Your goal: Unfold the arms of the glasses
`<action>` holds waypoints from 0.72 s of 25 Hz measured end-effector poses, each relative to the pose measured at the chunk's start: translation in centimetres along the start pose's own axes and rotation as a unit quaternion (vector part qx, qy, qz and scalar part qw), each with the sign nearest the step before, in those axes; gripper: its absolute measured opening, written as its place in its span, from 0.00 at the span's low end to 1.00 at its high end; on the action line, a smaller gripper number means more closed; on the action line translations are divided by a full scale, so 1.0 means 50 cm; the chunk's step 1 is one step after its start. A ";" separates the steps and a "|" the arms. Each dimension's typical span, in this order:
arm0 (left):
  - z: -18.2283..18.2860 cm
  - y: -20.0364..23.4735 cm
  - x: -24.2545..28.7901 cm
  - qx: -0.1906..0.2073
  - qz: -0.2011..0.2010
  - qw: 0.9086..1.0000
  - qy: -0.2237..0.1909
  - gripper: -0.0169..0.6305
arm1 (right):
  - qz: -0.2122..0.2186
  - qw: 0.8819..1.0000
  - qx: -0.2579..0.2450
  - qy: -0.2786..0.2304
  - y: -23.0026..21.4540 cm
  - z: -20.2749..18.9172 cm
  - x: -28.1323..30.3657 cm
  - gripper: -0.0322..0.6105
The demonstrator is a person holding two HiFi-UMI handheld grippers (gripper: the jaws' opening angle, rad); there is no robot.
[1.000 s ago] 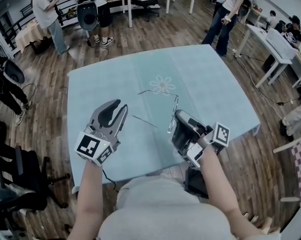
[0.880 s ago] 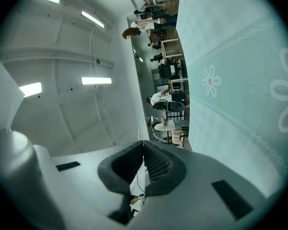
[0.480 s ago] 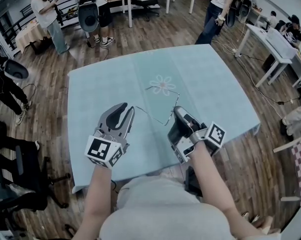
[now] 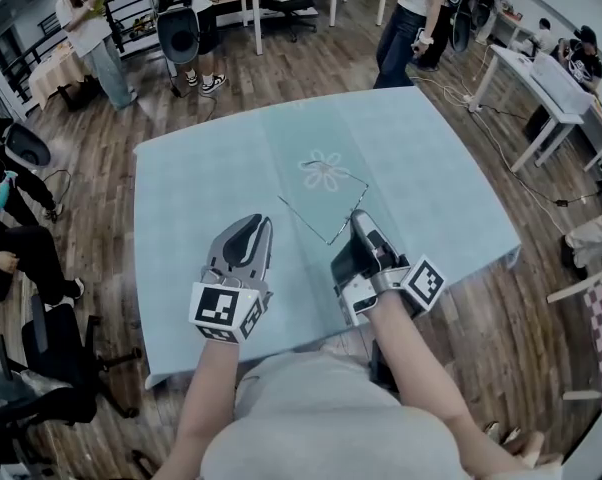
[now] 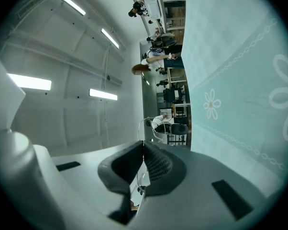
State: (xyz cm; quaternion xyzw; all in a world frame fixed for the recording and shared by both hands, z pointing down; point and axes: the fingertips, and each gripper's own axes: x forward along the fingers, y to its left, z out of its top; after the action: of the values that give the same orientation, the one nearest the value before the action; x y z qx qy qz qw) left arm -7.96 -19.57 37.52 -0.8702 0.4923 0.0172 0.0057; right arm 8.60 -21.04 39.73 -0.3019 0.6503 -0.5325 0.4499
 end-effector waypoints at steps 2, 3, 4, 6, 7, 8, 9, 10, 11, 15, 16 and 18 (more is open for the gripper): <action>0.002 0.001 0.001 0.000 0.011 1.000 -0.005 0.09 | 0.008 1.000 -0.002 -0.003 0.003 0.001 0.001 0.07; 0.005 0.003 0.002 -0.001 0.017 1.000 -0.010 0.07 | 0.009 1.000 -0.004 0.000 0.004 0.000 0.002 0.07; 0.009 0.005 0.003 -0.004 0.024 1.000 -0.015 0.06 | 0.009 1.000 -0.006 0.003 0.004 -0.002 0.003 0.07; 0.017 0.008 0.005 -0.008 0.035 0.999 -0.024 0.05 | 0.010 1.000 -0.006 0.005 0.003 -0.003 0.003 0.07; 0.020 0.008 0.006 -0.006 0.038 0.999 -0.027 0.04 | 0.010 1.000 -0.006 0.004 0.003 -0.003 0.002 0.07; 0.021 0.006 0.007 -0.004 0.038 0.999 -0.028 0.04 | 0.011 1.000 -0.007 0.003 0.003 -0.002 0.002 0.07; 0.020 0.002 0.008 -0.001 0.035 0.999 -0.027 0.04 | 0.012 1.000 -0.008 0.002 0.003 -0.002 0.001 0.07; 0.019 -0.003 0.009 0.001 0.031 0.999 -0.027 0.04 | 0.013 1.000 -0.010 0.000 0.004 -0.001 0.001 0.07; 0.017 -0.007 0.009 0.001 0.027 0.999 -0.026 0.04 | 0.015 1.000 -0.012 -0.003 0.005 -0.001 0.000 0.07; 0.007 -0.022 0.011 0.007 0.021 0.999 -0.024 0.04 | 0.025 0.999 -0.016 -0.015 0.007 0.001 -0.001 0.07; 0.005 -0.025 0.012 0.009 0.022 0.999 -0.023 0.04 | 0.026 0.999 -0.017 -0.014 0.008 -0.001 0.000 0.07; -0.001 -0.030 0.013 0.010 0.025 0.999 -0.021 0.04 | 0.023 1.000 -0.017 -0.010 0.005 -0.005 0.000 0.07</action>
State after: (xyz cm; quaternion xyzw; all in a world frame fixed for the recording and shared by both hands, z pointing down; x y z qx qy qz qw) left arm -6.31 -19.36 37.52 -0.8570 0.5138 0.0310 0.0240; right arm 8.40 -20.86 39.48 -0.2996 0.6613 -0.5076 0.4639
